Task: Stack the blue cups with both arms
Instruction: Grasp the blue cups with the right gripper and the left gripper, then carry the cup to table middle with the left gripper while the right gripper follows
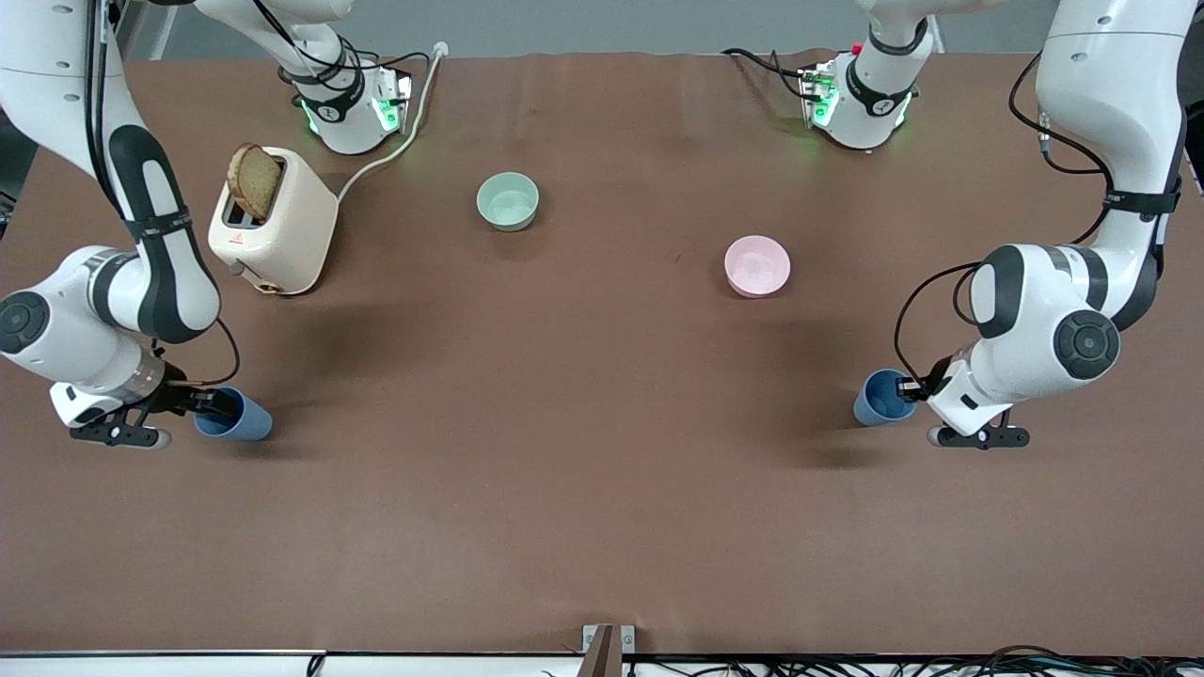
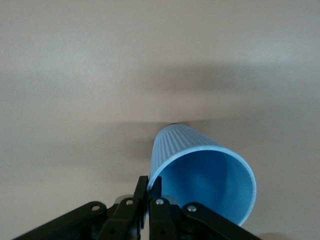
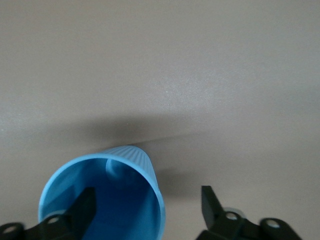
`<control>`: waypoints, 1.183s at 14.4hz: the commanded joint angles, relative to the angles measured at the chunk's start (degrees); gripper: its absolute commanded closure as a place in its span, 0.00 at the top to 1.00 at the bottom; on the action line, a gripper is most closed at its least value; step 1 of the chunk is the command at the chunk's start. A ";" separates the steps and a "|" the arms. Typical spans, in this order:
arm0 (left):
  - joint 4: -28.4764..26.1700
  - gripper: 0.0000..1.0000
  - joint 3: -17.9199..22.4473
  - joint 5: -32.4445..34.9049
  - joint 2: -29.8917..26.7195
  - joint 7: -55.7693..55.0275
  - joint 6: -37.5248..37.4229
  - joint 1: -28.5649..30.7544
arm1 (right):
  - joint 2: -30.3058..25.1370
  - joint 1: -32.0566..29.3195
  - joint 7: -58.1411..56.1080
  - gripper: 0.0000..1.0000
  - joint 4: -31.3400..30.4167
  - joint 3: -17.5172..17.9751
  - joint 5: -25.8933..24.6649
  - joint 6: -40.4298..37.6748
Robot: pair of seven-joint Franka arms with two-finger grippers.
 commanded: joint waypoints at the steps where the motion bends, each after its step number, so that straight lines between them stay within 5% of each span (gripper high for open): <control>1: 0.07 0.00 -6.42 -0.36 -3.82 -8.03 -1.26 -0.55 | 0.41 -0.40 -2.47 0.42 0.59 0.28 1.29 0.84; 3: 2.95 0.00 -12.66 -0.19 -3.22 -18.47 -1.35 -1.25 | 0.41 -0.49 -2.39 0.07 0.67 0.28 1.29 1.11; 4: 4.28 0.00 -15.30 0.08 -2.78 -23.92 -1.35 -2.65 | 0.41 -0.49 -2.48 0.02 0.85 0.28 1.29 1.11; 7: 7.88 0.00 -15.76 0.43 0.47 -36.06 -1.35 -11.34 | 0.15 -0.32 -2.66 0.01 2.77 0.28 1.29 -0.47; 12: 13.77 0.00 -15.68 4.20 9.07 -50.40 -1.18 -21.63 | -1.43 -0.32 -1.96 0.01 15.59 0.19 1.37 -19.78; 17: 15.89 0.02 -15.76 6.58 14.10 -56.06 -0.13 -23.84 | -4.06 2.66 6.20 0.01 20.71 2.47 1.46 -25.86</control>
